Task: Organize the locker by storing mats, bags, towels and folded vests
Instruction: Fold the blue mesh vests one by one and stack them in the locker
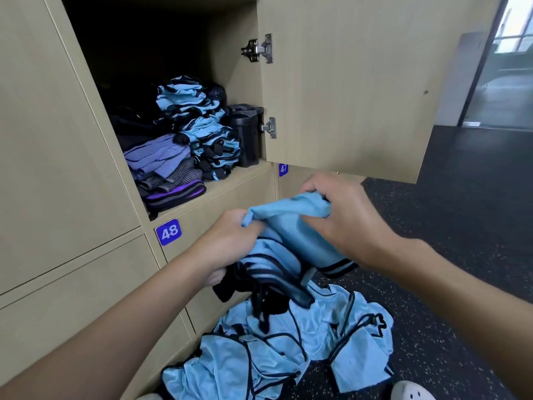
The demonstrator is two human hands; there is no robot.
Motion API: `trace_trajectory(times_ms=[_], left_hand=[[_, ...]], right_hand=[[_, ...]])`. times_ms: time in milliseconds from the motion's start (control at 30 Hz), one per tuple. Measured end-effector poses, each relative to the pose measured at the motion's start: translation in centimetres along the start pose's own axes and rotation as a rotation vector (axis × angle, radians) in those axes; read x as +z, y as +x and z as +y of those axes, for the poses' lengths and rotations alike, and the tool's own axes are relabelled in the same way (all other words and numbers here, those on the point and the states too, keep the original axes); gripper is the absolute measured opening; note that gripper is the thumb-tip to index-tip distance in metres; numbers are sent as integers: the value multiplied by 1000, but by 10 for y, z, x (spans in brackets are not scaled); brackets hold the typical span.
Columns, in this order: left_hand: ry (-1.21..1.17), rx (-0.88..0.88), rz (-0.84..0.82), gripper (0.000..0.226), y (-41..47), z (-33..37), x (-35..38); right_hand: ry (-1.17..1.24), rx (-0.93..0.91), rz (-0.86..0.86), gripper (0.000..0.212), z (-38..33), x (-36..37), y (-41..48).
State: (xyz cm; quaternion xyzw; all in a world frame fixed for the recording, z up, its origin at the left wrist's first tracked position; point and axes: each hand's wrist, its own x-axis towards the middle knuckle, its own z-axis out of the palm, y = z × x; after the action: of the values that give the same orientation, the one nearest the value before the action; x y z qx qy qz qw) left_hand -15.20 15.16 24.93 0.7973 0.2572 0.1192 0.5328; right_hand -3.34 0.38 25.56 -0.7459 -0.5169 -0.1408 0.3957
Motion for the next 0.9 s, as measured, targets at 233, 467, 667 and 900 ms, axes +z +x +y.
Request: trace_trajectory(times_ms=[233, 467, 667, 900], left_hand=[[-694, -66, -41, 39, -7, 22, -11], [-590, 13, 306, 51, 2, 10, -11], [-736, 193, 82, 56, 12, 21, -33], [-724, 118, 208, 62, 54, 28, -38]], right_hand=[[88, -32, -330, 58, -13, 31, -15], [315, 34, -239, 38, -30, 31, -13], [700, 491, -41, 87, 0, 22, 23], [1110, 642, 2, 69, 17, 37, 68]])
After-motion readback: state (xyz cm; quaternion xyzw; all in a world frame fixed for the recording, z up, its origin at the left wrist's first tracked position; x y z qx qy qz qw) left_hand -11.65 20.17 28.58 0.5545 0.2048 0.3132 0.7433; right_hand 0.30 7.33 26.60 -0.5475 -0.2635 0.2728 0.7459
